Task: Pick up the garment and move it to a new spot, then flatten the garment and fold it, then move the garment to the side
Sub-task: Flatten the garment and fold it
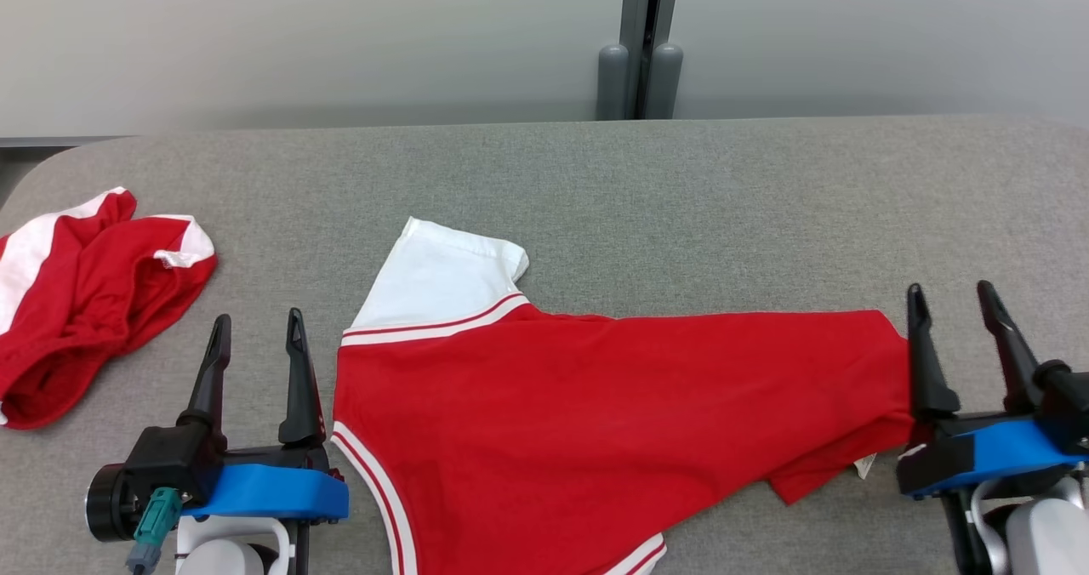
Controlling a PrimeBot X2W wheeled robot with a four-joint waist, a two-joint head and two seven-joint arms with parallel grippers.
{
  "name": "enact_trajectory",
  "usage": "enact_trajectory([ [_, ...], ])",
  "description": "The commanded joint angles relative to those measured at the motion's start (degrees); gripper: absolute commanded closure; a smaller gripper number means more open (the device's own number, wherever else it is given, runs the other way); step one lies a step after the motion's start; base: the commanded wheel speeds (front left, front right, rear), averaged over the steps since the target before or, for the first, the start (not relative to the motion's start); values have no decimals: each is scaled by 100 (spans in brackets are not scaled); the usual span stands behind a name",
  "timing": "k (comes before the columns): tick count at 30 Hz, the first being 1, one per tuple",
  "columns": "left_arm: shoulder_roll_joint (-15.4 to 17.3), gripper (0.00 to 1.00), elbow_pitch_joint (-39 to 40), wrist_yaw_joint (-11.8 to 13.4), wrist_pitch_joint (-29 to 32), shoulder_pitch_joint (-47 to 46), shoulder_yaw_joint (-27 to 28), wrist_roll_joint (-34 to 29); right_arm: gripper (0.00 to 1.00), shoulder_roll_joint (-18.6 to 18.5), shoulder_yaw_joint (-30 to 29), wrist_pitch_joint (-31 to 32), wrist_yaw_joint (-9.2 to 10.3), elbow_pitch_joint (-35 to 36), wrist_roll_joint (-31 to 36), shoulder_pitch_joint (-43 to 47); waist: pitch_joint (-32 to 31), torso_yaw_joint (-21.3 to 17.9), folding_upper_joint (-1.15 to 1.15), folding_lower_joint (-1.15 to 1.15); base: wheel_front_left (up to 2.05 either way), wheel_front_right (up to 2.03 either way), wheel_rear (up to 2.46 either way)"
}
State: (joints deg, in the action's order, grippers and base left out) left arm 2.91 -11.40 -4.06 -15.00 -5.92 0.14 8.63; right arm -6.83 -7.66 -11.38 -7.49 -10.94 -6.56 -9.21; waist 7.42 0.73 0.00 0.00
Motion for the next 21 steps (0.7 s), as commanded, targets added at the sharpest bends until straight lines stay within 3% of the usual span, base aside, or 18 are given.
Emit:
enact_trajectory([
  [1,-3,0,-6,-24,-28,13,36,-23,0,54,79,-113,-1,11,25,-69,-18,9,0,0,0,0,0],
  [11,-3,0,-5,-43,-28,83,113,-115,0,321,799,-375,-1,-60,28,164,-102,74,0,0,0,0,0],
  [21,-3,0,-22,-41,-28,27,173,-322,0,384,811,-390,-1,-108,149,88,-75,58,0,0,0,0,0],
])
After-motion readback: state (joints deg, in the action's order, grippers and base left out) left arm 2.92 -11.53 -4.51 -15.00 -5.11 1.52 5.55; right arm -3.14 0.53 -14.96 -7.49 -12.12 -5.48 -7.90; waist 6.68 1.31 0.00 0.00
